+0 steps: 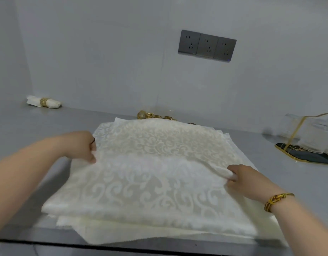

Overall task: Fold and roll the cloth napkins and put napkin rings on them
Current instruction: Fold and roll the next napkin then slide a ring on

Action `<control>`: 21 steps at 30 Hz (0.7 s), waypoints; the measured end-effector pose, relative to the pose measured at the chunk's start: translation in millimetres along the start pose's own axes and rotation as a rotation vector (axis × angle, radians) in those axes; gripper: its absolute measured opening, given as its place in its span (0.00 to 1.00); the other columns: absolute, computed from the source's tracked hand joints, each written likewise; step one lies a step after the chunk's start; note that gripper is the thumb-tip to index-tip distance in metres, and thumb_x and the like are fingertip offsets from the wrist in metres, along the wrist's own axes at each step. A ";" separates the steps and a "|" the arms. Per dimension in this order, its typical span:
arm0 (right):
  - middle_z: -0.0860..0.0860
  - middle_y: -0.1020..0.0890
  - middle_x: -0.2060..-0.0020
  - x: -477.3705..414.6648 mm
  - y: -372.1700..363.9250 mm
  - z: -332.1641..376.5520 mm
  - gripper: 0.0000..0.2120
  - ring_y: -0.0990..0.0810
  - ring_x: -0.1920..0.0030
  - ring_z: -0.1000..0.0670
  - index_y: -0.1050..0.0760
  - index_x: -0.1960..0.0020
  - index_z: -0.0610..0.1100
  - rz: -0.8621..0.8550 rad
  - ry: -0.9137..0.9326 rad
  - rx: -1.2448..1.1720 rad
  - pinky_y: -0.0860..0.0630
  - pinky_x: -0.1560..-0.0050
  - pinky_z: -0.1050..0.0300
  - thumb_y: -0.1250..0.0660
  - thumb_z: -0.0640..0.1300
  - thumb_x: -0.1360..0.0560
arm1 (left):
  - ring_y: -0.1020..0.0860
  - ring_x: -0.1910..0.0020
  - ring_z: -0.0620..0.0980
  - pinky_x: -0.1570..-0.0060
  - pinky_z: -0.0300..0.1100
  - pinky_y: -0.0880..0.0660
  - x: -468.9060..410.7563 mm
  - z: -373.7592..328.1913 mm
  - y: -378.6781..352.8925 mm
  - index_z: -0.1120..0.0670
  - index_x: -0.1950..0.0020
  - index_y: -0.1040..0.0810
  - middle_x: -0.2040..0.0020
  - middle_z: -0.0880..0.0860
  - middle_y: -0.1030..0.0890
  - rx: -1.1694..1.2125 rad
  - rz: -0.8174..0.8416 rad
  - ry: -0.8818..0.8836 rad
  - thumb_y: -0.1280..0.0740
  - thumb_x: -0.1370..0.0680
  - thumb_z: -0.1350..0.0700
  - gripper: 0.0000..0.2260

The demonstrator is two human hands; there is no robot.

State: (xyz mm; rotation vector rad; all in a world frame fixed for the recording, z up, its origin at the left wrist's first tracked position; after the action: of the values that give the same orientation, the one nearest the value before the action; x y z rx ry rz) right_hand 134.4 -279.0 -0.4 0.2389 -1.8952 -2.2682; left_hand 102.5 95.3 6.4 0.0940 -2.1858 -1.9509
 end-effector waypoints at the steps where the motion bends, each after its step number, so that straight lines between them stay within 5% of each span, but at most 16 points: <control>1: 0.53 0.32 0.69 -9.5 -0.8 -4.8 0.12 0.35 0.69 0.55 0.39 0.66 0.45 -0.011 -0.028 -0.002 0.41 0.70 0.62 0.42 0.39 0.26 | 0.28 0.63 0.48 0.65 0.38 0.36 -10.3 3.2 5.9 0.54 0.66 0.29 0.66 0.48 0.28 0.073 -0.099 0.015 0.29 0.29 0.54 0.11; 4: 0.54 0.30 0.66 -40.6 -8.4 -19.8 0.08 0.31 0.66 0.54 0.36 0.62 0.48 -0.020 -0.098 -0.029 0.37 0.68 0.62 0.41 0.38 0.26 | 0.27 0.54 0.52 0.58 0.38 0.36 -39.7 9.4 9.3 0.58 0.55 0.23 0.57 0.51 0.26 0.371 -0.300 0.064 0.30 0.27 0.55 0.07; 6: 0.53 0.28 0.62 -59.0 -14.1 -32.1 0.06 0.29 0.62 0.51 0.35 0.55 0.48 -0.038 -0.153 -0.053 0.34 0.64 0.60 0.41 0.38 0.27 | 0.27 0.57 0.53 0.62 0.39 0.36 -60.6 9.4 0.5 0.55 0.63 0.25 0.58 0.53 0.25 0.504 -0.335 0.083 0.31 0.27 0.57 0.06; 8: 0.53 0.27 0.62 -72.5 -18.1 -44.1 0.07 0.29 0.64 0.52 0.34 0.54 0.48 -0.065 -0.196 -0.098 0.33 0.64 0.59 0.40 0.39 0.28 | 0.29 0.63 0.52 0.66 0.39 0.36 -80.2 8.9 -8.1 0.53 0.67 0.30 0.63 0.52 0.26 0.555 -0.319 0.122 0.33 0.27 0.57 0.10; 12: 0.57 0.27 0.65 -103.4 -19.3 -57.1 0.06 0.30 0.65 0.56 0.31 0.58 0.49 -0.114 -0.214 -0.159 0.34 0.66 0.62 0.41 0.39 0.27 | 0.29 0.63 0.50 0.64 0.38 0.34 -121.8 -3.0 -15.0 0.57 0.57 0.26 0.59 0.51 0.26 0.541 -0.273 0.105 0.34 0.26 0.57 0.04; 15: 0.58 0.28 0.67 -127.5 -18.2 -64.4 0.09 0.31 0.67 0.58 0.27 0.59 0.47 -0.114 -0.207 -0.183 0.37 0.69 0.65 0.44 0.37 0.26 | 0.31 0.70 0.49 0.75 0.37 0.35 -150.3 -7.8 -23.9 0.58 0.65 0.31 0.63 0.50 0.29 0.594 -0.194 0.057 0.34 0.26 0.59 0.10; 21: 0.50 0.23 0.55 -169.7 -17.2 -67.5 0.08 0.28 0.54 0.50 0.26 0.55 0.45 -0.090 -0.187 -0.148 0.34 0.57 0.61 0.43 0.37 0.23 | 0.32 0.53 0.48 0.62 0.32 0.35 -193.1 -5.2 -33.5 0.53 0.56 0.28 0.52 0.50 0.30 0.556 -0.100 -0.027 0.33 0.25 0.58 0.04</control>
State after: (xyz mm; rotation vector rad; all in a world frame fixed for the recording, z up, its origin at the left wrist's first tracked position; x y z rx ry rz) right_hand 314.6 -300.5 -27.4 0.0959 -1.8228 -2.5584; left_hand 289.0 122.2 -48.1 0.2661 -2.7217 -1.3335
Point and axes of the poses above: each hand's wrist, its own x-axis away from the middle knuckle, its own y-axis out of the back of the hand, z = x × y, the point moved 10 cm from there along -x, towards the middle knuckle
